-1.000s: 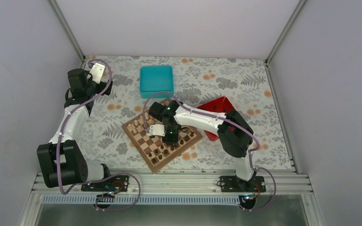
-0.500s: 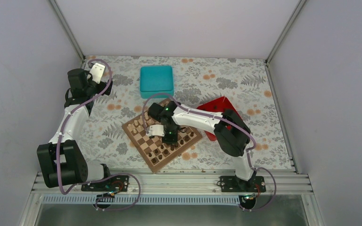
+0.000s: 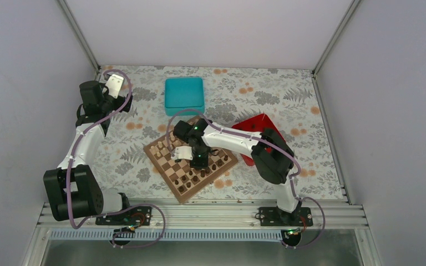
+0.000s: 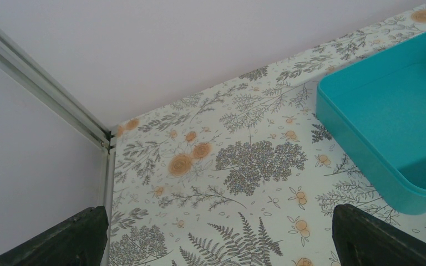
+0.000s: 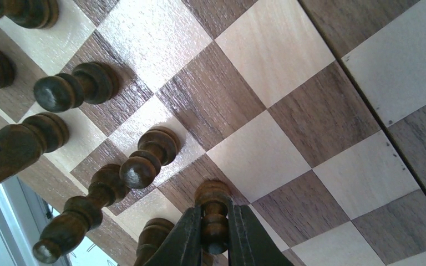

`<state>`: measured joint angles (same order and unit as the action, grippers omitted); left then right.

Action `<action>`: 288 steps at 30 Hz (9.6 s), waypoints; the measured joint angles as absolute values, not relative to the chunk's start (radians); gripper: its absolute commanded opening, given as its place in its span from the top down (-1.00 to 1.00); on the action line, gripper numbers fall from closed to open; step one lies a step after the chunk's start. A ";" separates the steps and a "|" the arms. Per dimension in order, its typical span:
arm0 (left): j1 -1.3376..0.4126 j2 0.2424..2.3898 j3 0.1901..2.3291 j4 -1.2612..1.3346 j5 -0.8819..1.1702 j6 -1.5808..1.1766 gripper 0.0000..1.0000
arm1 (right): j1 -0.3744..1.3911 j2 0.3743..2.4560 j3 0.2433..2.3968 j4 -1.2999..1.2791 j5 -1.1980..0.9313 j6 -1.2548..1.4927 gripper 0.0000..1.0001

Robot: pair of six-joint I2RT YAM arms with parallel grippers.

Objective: Set up the chess pieces on the board
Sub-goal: Place the chess piece on the chessboard, then pick up the chess piece from the storage box, then place the chess piece on the chessboard, then pick up the chess piece from the storage box.

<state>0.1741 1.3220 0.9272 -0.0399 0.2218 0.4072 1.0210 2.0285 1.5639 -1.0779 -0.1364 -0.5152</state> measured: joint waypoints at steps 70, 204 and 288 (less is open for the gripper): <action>0.177 1.319 0.927 -0.039 0.222 0.408 -1.00 | 0.199 1.900 1.408 -0.886 -0.024 -0.618 0.11; 0.179 1.315 0.927 -0.039 0.222 0.408 -1.00 | 0.931 1.916 1.421 -0.963 -0.197 -0.557 0.66; 0.183 1.312 0.927 -0.039 0.241 0.408 -1.00 | 0.185 1.936 1.321 -0.808 0.120 -0.666 0.58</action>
<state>0.1833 1.3125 0.9272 -0.0391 0.2413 0.4076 0.1852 1.9358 1.3212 -0.8078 0.1196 -0.6662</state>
